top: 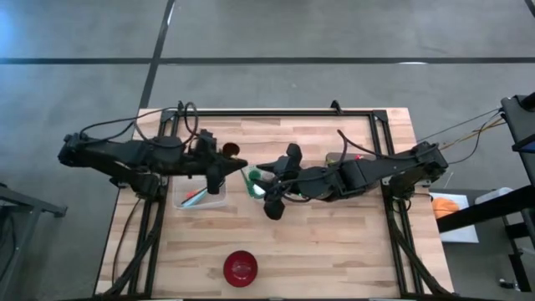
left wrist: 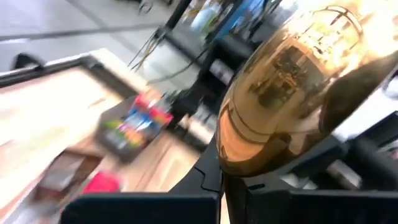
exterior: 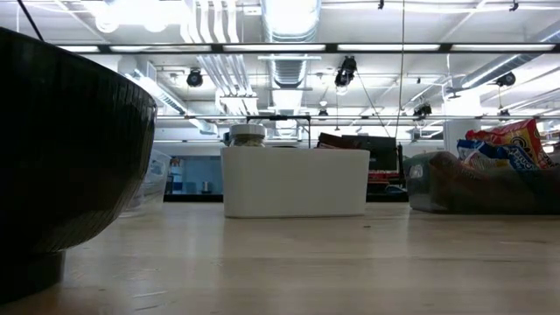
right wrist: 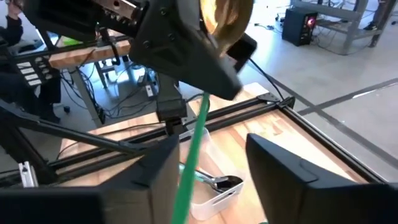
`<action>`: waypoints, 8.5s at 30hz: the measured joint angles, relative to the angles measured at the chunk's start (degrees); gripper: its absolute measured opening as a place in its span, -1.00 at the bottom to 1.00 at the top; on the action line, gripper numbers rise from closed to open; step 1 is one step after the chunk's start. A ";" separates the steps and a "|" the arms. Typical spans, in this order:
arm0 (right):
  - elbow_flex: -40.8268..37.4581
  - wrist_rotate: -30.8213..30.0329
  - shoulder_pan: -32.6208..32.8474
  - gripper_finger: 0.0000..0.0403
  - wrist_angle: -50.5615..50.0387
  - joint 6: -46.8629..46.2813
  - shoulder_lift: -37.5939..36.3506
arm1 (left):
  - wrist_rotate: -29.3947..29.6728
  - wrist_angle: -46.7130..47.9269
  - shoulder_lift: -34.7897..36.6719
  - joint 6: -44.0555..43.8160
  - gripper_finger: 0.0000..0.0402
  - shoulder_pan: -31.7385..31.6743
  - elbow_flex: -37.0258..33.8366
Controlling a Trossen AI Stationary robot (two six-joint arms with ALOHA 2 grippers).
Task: Pick & Place Food Item
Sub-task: Put the green spoon into the transparent bin, then return to Home Position
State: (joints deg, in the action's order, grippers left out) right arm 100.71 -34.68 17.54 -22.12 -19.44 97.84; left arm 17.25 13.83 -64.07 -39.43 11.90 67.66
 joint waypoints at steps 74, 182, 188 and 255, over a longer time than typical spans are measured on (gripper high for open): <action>0.00 0.11 10.99 0.16 -23.55 -21.09 -10.36 | -27.12 36.27 -12.92 15.54 -1.00 -16.64 -27.67; -71.18 37.25 -6.80 0.16 31.17 -6.88 -68.37 | -14.31 -5.49 38.85 15.38 0.27 -21.64 -42.93; -75.78 46.31 -14.91 0.16 35.95 -6.29 -69.13 | -15.93 -4.25 41.32 16.01 0.27 -22.16 -45.12; -100.24 42.64 -15.17 0.16 41.40 -0.02 -84.13 | 6.08 -9.95 54.49 18.44 0.27 5.79 -64.94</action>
State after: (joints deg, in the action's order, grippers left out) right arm 0.47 7.97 2.37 19.29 -19.46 13.72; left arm 23.33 3.88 -9.58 -20.99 17.69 2.72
